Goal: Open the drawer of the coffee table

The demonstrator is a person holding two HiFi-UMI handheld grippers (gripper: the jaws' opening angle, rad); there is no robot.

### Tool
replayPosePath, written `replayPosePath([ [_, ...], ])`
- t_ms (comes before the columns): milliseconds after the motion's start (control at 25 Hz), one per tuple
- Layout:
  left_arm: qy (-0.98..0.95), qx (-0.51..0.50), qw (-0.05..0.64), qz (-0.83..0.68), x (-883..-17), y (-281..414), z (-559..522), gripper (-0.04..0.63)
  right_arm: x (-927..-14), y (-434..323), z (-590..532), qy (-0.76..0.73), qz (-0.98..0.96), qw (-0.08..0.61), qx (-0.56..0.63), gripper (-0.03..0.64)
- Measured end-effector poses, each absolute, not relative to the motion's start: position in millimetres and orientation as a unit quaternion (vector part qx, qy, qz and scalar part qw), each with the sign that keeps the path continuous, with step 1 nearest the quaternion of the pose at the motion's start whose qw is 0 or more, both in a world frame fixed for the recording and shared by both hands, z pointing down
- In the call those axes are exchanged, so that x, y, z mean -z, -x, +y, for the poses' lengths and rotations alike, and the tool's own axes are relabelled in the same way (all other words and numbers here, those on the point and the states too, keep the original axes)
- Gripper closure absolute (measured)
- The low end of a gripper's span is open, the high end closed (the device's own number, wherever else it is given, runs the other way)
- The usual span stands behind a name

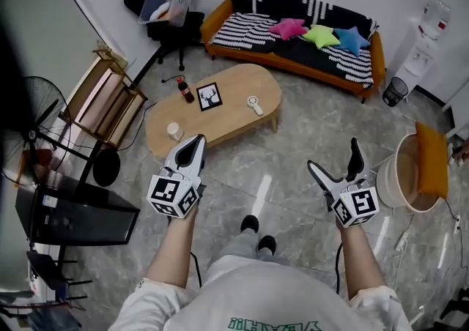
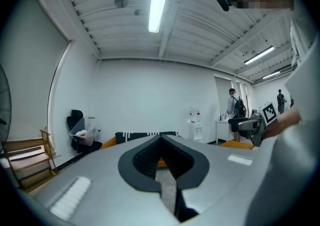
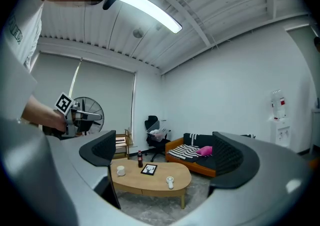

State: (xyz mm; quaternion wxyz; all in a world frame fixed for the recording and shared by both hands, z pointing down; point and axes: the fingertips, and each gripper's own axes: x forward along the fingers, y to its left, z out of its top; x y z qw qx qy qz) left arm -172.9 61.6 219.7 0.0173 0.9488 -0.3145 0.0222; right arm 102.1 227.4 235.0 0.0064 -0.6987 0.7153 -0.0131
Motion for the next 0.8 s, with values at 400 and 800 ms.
replayPosePath([
  [400, -0.954, -0.002, 0.035, -0.297, -237.8, 108.3, -8.2, 0.597, -246.3, -152.0, 167.7, 0.7, 0.714, -0.026, 0.016, 0.028],
  [800, -0.943, 0.001, 0.04, -0.33, -249.6, 110.6, -118.0, 0.597, -253.9, -156.0, 33.1, 0.663, 0.747, -0.044, 0.024, 0.028],
])
